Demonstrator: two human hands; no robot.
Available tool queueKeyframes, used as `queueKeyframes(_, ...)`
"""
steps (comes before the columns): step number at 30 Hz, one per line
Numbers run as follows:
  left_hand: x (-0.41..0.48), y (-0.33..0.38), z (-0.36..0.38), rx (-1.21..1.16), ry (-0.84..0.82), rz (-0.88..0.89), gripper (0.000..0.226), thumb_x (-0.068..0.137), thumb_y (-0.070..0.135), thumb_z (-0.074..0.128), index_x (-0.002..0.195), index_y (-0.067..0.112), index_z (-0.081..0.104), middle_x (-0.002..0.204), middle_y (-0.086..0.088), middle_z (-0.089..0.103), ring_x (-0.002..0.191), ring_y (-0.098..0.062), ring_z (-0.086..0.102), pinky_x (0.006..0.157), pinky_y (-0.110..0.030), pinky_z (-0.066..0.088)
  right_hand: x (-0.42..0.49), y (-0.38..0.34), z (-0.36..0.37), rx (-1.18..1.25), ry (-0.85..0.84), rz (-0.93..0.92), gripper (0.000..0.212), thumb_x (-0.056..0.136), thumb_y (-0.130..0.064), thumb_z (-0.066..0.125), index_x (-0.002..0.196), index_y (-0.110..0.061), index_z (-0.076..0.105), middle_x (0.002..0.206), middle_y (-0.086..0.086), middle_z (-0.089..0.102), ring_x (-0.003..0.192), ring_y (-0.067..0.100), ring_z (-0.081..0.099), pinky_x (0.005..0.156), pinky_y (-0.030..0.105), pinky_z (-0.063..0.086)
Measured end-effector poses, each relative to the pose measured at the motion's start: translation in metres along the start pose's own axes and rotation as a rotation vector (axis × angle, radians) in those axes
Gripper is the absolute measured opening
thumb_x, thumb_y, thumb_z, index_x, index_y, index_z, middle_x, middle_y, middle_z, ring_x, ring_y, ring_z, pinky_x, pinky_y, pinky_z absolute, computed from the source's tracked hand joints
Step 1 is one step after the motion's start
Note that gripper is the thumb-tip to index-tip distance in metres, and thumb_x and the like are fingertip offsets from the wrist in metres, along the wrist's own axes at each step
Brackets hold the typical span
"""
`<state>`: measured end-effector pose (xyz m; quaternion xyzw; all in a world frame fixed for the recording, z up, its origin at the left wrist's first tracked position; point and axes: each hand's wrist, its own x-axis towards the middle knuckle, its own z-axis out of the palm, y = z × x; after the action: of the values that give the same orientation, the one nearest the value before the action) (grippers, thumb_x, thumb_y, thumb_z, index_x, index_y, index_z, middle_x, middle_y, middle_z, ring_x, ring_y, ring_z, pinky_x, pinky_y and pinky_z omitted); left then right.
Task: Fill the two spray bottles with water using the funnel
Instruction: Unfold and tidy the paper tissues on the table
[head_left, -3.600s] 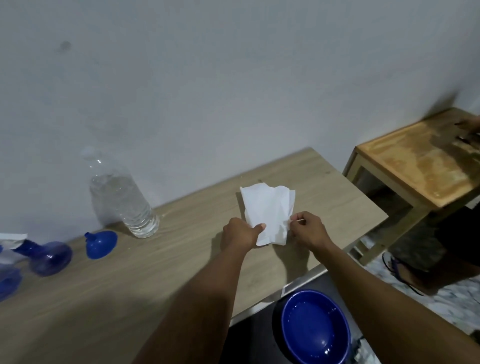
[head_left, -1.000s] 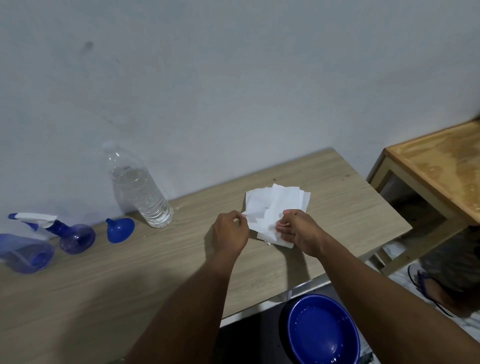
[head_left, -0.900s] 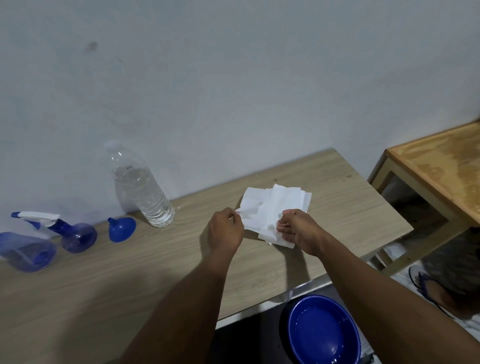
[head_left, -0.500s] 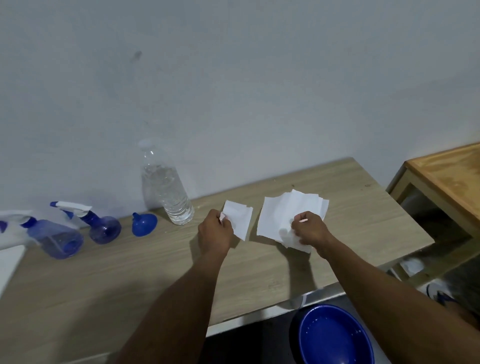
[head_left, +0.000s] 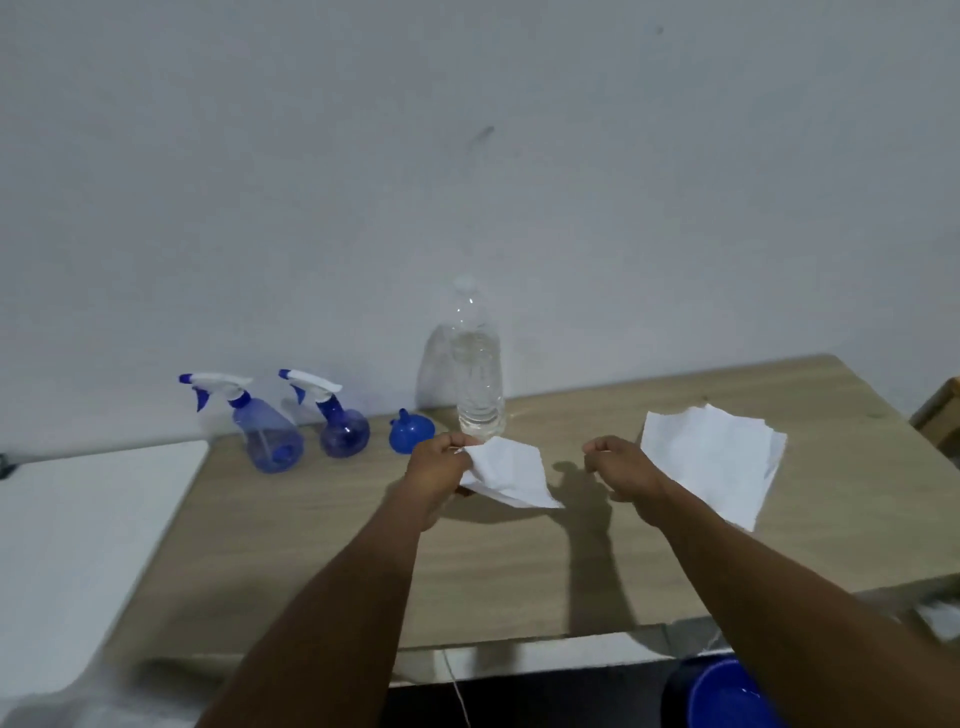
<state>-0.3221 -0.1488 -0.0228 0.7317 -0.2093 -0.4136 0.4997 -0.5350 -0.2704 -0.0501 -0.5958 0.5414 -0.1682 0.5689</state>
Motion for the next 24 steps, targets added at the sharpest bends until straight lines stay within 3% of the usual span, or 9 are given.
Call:
queueKeyframes(2,-0.005,0.0,-0.032,-0.128,-0.081,-0.062,0.024,0.084,-0.01,0.058,0.091,0.01,0.068,0.086,-0.011,0.071,0.075,-0.025,0.066,0.066,-0.034,0.056,-0.011,-0.007,0.03,0.09,-0.077,0.079,0.031,0.085,-0.005,0.052,0.115,-0.009,0.063,0.092,0.005,0.058,0.08,0.019,0.052,0.073,0.035,0.041)
queueKeyframes(5,-0.006,-0.006,-0.087,-0.19,-0.161,-0.119,0.02,0.084,-0.008,0.063,0.092,0.01,0.069,0.094,-0.015,0.073,0.082,-0.028,0.068,0.072,-0.039,0.058,-0.026,-0.012,0.078,0.259,-0.292,0.201,0.046,0.084,-0.005,0.051,0.126,-0.025,0.057,0.095,0.008,0.059,0.081,0.023,0.053,0.073,0.036,0.045)
queueKeyframes(8,-0.004,-0.015,-0.141,-0.132,-0.185,-0.122,0.019,0.087,-0.005,0.06,0.091,0.011,0.07,0.098,-0.015,0.074,0.085,-0.03,0.069,0.077,-0.042,0.058,-0.035,-0.023,0.127,0.397,-0.417,0.227,0.038,0.088,-0.005,0.05,0.122,-0.021,0.06,0.1,0.011,0.062,0.077,0.025,0.056,0.063,0.032,0.051)
queueKeyframes(13,-0.01,-0.032,-0.211,-0.073,-0.161,-0.175,0.026,0.09,-0.002,0.054,0.094,0.013,0.075,0.107,-0.016,0.072,0.098,-0.036,0.067,0.086,-0.051,0.057,-0.041,-0.052,0.196,0.454,-0.329,0.171,0.028,0.09,0.008,0.052,0.111,-0.009,0.058,0.092,0.016,0.062,0.069,0.025,0.058,0.056,0.031,0.049)
queueKeyframes(15,-0.012,-0.038,-0.237,-0.107,-0.127,-0.196,0.026,0.087,-0.001,0.053,0.097,0.011,0.074,0.109,-0.019,0.07,0.093,-0.036,0.066,0.082,-0.048,0.058,-0.044,-0.06,0.223,0.475,-0.296,0.169,0.026,0.086,0.01,0.051,0.105,-0.007,0.057,0.088,0.016,0.059,0.068,0.026,0.055,0.06,0.034,0.047)
queueKeyframes(18,-0.011,-0.049,-0.271,-0.161,-0.077,-0.238,0.03,0.082,0.002,0.048,0.1,0.006,0.072,0.107,-0.023,0.069,0.089,-0.036,0.065,0.08,-0.047,0.057,-0.048,-0.063,0.257,0.404,-0.31,0.169,0.028,0.082,0.005,0.051,0.105,0.01,0.067,0.097,0.024,0.067,0.081,0.032,0.063,0.07,0.037,0.056)
queueKeyframes(21,-0.003,-0.068,-0.301,-0.189,-0.084,-0.284,0.036,0.076,0.023,0.063,0.107,0.007,0.073,0.109,-0.021,0.071,0.091,-0.036,0.068,0.08,-0.048,0.057,-0.057,-0.063,0.283,0.384,-0.296,0.171,0.028,0.085,0.006,0.046,0.101,0.014,0.068,0.093,0.022,0.07,0.08,0.032,0.065,0.073,0.038,0.057)
queueKeyframes(24,0.002,-0.087,-0.32,-0.156,-0.095,-0.29,0.04,0.079,0.036,0.073,0.109,0.009,0.071,0.107,-0.017,0.073,0.093,-0.034,0.071,0.075,-0.046,0.06,-0.064,-0.062,0.3,0.362,-0.271,0.154,0.022,0.09,0.004,0.044,0.085,0.004,0.066,0.08,0.015,0.064,0.076,0.03,0.062,0.074,0.04,0.056)
